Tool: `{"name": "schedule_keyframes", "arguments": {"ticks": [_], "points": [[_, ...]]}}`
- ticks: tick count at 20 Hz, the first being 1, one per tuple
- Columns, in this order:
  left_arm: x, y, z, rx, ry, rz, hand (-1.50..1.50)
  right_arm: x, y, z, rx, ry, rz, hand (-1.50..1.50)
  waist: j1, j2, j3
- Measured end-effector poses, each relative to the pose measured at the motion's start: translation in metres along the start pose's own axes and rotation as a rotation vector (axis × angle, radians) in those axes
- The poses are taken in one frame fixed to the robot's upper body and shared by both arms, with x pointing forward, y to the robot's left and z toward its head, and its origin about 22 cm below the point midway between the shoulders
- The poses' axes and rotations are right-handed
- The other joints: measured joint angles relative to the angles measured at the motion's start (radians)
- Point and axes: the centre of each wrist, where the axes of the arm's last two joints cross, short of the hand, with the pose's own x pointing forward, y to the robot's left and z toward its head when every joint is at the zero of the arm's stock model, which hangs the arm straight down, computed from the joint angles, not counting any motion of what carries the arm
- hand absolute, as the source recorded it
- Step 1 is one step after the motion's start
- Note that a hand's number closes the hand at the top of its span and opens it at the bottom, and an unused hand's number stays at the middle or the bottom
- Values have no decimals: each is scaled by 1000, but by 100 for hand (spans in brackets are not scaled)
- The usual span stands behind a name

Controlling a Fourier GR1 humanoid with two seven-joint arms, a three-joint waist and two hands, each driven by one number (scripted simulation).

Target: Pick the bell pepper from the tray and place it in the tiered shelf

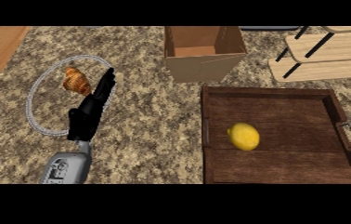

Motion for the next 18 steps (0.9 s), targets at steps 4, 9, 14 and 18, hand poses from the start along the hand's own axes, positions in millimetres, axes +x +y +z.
{"name": "schedule_keyframes", "arguments": {"ticks": [4, 9, 14, 18], "points": [[2, 3, -1, -4, 1, -5, 0, -2, 6, -16, -22, -30, 41, 150, 2, 1, 0], [1, -5, -2, -2, 2, -5, 0, -10, 16, -37, -54, -58, 85, 150, 2, 1, 0], [1, 2, -2, -7, 3, -3, 0, -26, 38, -55, -80, -94, 148, 150, 5, 2, 0], [4, -1, -2, -10, 6, 1, 0, -41, 61, -66, -101, -149, 162, 150, 8, 3, 0]]}}
